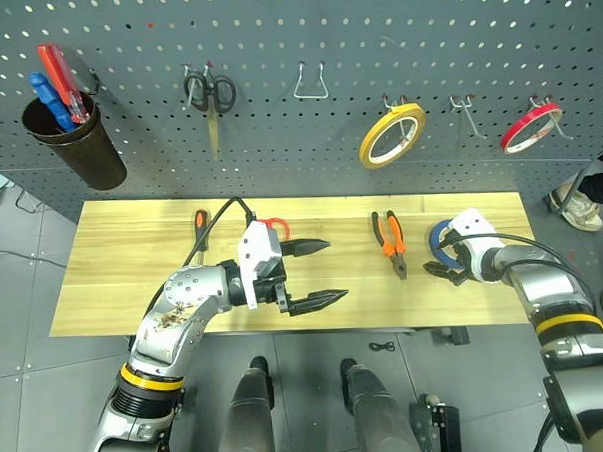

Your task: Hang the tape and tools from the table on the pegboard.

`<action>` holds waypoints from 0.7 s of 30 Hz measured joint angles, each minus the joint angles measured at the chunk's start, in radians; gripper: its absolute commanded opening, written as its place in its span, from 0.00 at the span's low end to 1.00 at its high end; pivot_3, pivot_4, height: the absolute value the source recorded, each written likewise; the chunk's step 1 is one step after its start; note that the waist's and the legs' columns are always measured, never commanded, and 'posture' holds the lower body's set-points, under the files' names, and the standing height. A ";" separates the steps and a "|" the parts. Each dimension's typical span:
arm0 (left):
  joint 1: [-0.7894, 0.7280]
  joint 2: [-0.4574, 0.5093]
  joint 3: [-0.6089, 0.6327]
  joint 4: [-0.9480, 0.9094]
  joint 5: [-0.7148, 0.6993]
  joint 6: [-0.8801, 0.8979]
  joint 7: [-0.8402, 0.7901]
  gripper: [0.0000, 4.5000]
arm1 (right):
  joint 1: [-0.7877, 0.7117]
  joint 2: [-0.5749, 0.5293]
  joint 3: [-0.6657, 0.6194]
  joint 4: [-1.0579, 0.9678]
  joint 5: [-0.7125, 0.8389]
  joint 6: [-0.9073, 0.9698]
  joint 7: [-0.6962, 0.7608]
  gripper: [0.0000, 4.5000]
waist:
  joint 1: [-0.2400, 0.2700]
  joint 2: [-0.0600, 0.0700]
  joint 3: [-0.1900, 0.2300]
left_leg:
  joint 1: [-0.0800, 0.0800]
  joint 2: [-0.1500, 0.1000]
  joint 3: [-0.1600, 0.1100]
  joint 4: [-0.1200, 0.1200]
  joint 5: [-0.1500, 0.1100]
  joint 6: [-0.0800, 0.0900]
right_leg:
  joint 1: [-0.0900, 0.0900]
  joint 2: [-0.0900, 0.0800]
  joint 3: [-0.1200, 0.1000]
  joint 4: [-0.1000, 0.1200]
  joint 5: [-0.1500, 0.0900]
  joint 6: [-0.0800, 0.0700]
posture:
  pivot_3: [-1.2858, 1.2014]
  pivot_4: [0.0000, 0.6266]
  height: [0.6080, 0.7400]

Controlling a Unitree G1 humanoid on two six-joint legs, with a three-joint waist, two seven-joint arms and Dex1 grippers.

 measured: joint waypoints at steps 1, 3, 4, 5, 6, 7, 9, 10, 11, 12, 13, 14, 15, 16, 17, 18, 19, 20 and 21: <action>-0.003 -0.002 0.005 -0.001 -0.010 0.001 0.002 1.00 | -0.019 0.004 0.001 0.042 -0.002 -0.010 0.000 1.00 | 0.000 -0.001 0.005 | 0.000 0.000 0.000 0.000 0.000 0.000 | 0.000 0.000 0.000 0.000 0.000 0.000 | 0.54 0.75 1.00; -0.005 -0.002 0.010 -0.001 -0.015 0.004 0.006 1.00 | -0.049 0.009 0.002 0.114 -0.009 -0.032 0.000 1.00 | -0.001 0.000 0.011 | 0.000 0.000 0.000 0.000 0.000 0.000 | 0.000 0.000 0.000 0.000 0.000 0.000 | 0.54 0.76 1.00; -0.005 -0.002 0.013 -0.002 -0.018 0.005 0.009 1.00 | -0.061 0.011 0.002 0.143 -0.011 -0.044 0.001 1.00 | -0.001 0.000 0.013 | 0.000 0.000 0.000 0.000 0.000 0.000 | 0.000 0.000 0.000 0.000 0.000 0.000 | 0.54 0.76 1.00; -0.004 -0.001 0.016 -0.002 -0.026 0.005 0.012 1.00 | -0.075 0.011 0.002 0.171 -0.013 -0.061 0.005 1.00 | -0.003 0.000 0.015 | 0.000 0.000 0.000 -0.001 0.000 0.000 | 0.000 0.000 0.000 0.000 0.000 0.000 | 0.55 0.75 1.00; -0.003 -0.001 0.018 -0.003 -0.031 0.006 0.014 1.00 | -0.090 0.012 0.003 0.194 -0.018 -0.076 0.008 0.94 | -0.005 0.000 0.017 | 0.000 0.000 0.000 -0.001 0.000 0.000 | 0.000 0.000 0.000 0.000 0.000 0.000 | 0.55 0.75 1.00; -0.001 0.000 0.019 -0.005 -0.034 0.006 0.016 1.00 | -0.102 0.013 0.003 0.216 -0.021 -0.089 0.010 0.88 | -0.005 0.000 0.018 | 0.000 0.000 0.000 -0.001 0.000 0.000 | 0.000 0.000 0.000 0.000 0.000 0.000 | 0.55 0.75 1.00; 0.009 0.005 0.020 -0.011 -0.038 0.007 0.020 1.00 | -0.117 0.018 0.007 0.246 -0.024 -0.112 0.025 0.76 | -0.005 0.000 0.019 | 0.000 0.000 0.000 -0.001 0.000 0.000 | 0.000 0.000 0.000 0.000 0.000 0.000 | 0.55 0.74 1.00; 0.010 0.008 0.020 -0.011 -0.040 0.009 0.021 1.00 | -0.125 0.021 0.011 0.257 -0.027 -0.121 0.030 0.68 | -0.005 0.000 0.019 | 0.000 0.000 -0.001 -0.001 0.000 -0.001 | 0.000 0.000 0.000 0.000 0.000 0.000 | 0.55 0.74 1.00; 0.010 0.011 0.021 -0.012 -0.045 0.012 0.023 1.00 | -0.132 0.023 0.017 0.268 -0.035 -0.134 0.036 0.60 | -0.005 0.000 0.019 | 0.000 0.000 0.000 -0.001 0.000 -0.001 | 0.000 0.000 0.000 0.000 0.000 0.000 | 0.55 0.74 1.00; 0.010 0.012 0.022 -0.014 -0.047 0.014 0.024 1.00 | -0.137 0.026 0.019 0.279 -0.041 -0.148 0.040 0.51 | -0.004 0.000 0.019 | 0.000 0.000 0.000 -0.001 0.001 -0.001 | 0.000 0.000 0.000 0.000 0.000 0.000 | 0.55 0.74 1.00; 0.010 0.012 0.023 -0.015 -0.048 0.016 0.027 1.00 | -0.140 0.028 0.020 0.290 -0.043 -0.163 0.042 0.44 | -0.003 0.000 0.019 | 0.000 0.000 0.000 -0.001 0.001 -0.001 | 0.000 0.000 0.000 0.000 0.000 0.000 | 0.55 0.74 1.00; 0.010 0.012 0.023 -0.015 -0.048 0.016 0.031 1.00 | -0.143 0.032 0.020 0.300 -0.045 -0.178 0.045 0.36 | -0.003 0.000 0.019 | 0.000 0.000 -0.001 0.000 0.001 -0.001 | 0.000 0.000 0.000 0.000 0.000 0.001 | 0.55 0.74 1.00; 0.010 0.012 0.023 -0.015 -0.048 0.016 0.033 1.00 | -0.146 0.035 0.019 0.309 -0.045 -0.189 0.049 0.29 | -0.003 0.000 0.019 | 0.000 0.000 -0.001 0.000 0.001 -0.001 | 0.000 0.000 0.000 0.000 0.000 0.001 | 0.55 0.73 1.00; 0.010 0.012 0.023 -0.015 -0.048 0.016 0.035 1.00 | -0.146 0.037 0.019 0.316 -0.045 -0.203 0.055 0.21 | -0.003 0.000 0.019 | 0.000 0.000 -0.001 -0.001 0.001 -0.002 | 0.000 0.000 0.000 -0.001 0.000 0.001 | 0.55 0.73 1.00; 0.010 0.012 0.023 -0.015 -0.048 0.015 0.037 1.00 | -0.146 0.038 0.019 0.320 -0.046 -0.212 0.059 0.13 | -0.003 0.000 0.019 | 0.000 0.000 -0.001 -0.001 0.001 -0.002 | 0.000 0.000 0.000 -0.001 0.000 0.001 | 0.55 0.72 1.00; 0.009 0.011 0.023 -0.015 -0.048 0.015 0.039 1.00 | -0.145 0.038 0.019 0.323 -0.050 -0.228 0.061 0.10 | -0.003 0.000 0.019 | 0.000 0.000 -0.001 -0.001 0.001 -0.002 | 0.000 0.000 0.000 -0.001 0.000 0.001 | 0.55 0.71 1.00; 0.007 0.010 0.023 -0.015 -0.048 0.014 0.041 1.00 | -0.140 0.037 0.019 0.322 -0.052 -0.242 0.061 0.10 | -0.003 0.000 0.019 | 0.000 0.000 -0.001 -0.001 0.001 -0.002 | 0.000 0.000 0.000 -0.001 0.000 0.001 | 0.55 0.70 1.00; 0.001 0.004 0.023 -0.015 -0.050 0.017 0.045 1.00 | -0.124 0.033 0.012 0.304 -0.050 -0.246 0.055 0.10 | -0.003 0.000 0.019 | 0.000 0.000 -0.001 -0.001 0.001 -0.002 | 0.000 0.000 0.000 -0.001 0.000 0.001 | 0.55 0.69 1.00; -0.005 0.000 0.024 -0.015 -0.053 0.020 0.050 1.00 | -0.112 0.032 0.007 0.289 -0.048 -0.246 0.049 0.10 | -0.003 -0.001 0.019 | 0.000 0.000 -0.001 -0.001 0.001 -0.002 | 0.000 0.000 0.000 -0.001 0.000 0.001 | 0.54 0.67 1.00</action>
